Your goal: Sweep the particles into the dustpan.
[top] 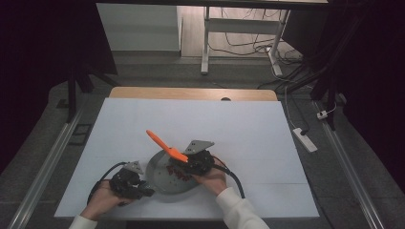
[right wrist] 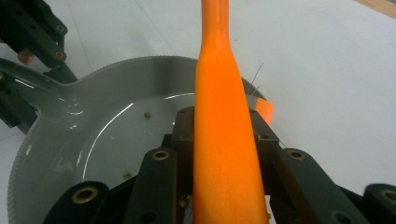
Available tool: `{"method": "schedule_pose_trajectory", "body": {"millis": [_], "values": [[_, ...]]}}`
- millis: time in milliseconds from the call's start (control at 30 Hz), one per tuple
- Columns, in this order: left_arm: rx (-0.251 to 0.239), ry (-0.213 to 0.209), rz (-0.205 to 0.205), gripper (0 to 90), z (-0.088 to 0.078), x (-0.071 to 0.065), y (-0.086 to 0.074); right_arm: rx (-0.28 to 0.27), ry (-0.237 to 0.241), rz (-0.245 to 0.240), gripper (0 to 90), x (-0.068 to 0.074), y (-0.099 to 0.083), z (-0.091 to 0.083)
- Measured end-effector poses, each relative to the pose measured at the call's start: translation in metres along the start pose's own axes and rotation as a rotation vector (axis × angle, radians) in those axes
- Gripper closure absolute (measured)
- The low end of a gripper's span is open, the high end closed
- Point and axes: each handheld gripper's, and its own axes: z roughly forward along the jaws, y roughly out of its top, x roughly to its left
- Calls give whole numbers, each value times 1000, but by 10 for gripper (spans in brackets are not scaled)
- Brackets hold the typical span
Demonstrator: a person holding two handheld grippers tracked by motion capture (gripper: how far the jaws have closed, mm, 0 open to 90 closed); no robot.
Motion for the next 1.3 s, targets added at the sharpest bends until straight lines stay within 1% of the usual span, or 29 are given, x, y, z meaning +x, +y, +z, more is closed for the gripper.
{"method": "schedule_pose_trajectory", "body": {"millis": [100,600,767,933,1033,1100,1300], "values": [[1,1,0,617,0,0,0,-14,-18,12,695,-4,-1,-6],[1,2,2,616,0,-1,0,-60,-66,56,695,-23,-7,-33],[1,2,1,616,0,-1,0,-66,-95,78,695,-33,-12,-43],[2,2,1,616,0,-1,0,-49,-138,86,695,-41,-18,-51],[2,2,1,616,0,-1,0,-38,-160,117,695,-46,-22,-53],[2,2,2,616,0,-1,0,-26,-167,123,695,-48,-23,-52],[3,2,1,616,-1,-2,0,22,-179,115,695,-48,-29,-45]]}}
